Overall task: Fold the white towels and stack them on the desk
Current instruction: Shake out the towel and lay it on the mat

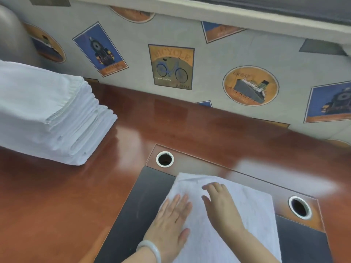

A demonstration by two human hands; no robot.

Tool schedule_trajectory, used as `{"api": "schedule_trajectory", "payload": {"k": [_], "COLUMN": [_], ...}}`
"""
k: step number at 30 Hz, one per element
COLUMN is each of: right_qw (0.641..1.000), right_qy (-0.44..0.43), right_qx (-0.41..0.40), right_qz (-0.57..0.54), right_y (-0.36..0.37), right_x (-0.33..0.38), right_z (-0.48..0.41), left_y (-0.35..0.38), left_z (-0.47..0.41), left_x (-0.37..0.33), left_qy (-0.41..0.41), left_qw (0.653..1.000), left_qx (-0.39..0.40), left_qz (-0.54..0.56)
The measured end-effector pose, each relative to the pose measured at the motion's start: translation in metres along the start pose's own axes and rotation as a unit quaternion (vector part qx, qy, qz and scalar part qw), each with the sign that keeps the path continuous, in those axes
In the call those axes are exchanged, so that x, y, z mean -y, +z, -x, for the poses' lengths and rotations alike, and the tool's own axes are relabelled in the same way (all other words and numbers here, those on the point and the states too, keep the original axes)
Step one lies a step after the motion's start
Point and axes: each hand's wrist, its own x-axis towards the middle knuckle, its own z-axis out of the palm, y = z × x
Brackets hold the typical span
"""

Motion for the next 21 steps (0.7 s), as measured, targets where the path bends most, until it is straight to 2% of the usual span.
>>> {"api": "schedule_trajectory", "payload": {"k": [3,5,7,10,15,19,21], "right_qw": [0.998,0.992,0.972,0.937,0.930,0.926,0.930], "right_qy": [-0.036,-0.038,-0.007,0.049,0.059,-0.017,-0.002], "right_qx": [0.055,0.114,0.210,0.327,0.362,0.371,0.361], "right_qz": [-0.003,0.038,0.105,0.112,0.013,0.069,0.062], "right_y": [0.003,0.012,0.014,0.014,0.007,0.005,0.001], "right_x": [0.032,0.048,0.056,0.052,0.042,0.044,0.042], "right_z": [-0.067,-0.098,-0.115,-0.125,-0.119,-0.119,-0.123], "left_y": [0.006,0.008,0.006,0.006,0.008,0.009,0.008], "left_z": [0.000,0.000,0.000,0.000,0.000,-0.001,-0.001], "left_x": [0.003,0.003,0.001,0.001,-0.001,-0.001,-0.002], "left_qy": [0.000,-0.002,-0.008,-0.012,-0.014,-0.017,-0.012], "left_qw": [1.000,1.000,1.000,1.000,0.999,0.999,1.000], "left_qx": [0.007,0.003,0.004,-0.006,-0.029,-0.028,-0.025], "left_qz": [-0.001,-0.005,-0.007,-0.013,-0.024,-0.016,-0.015]}}
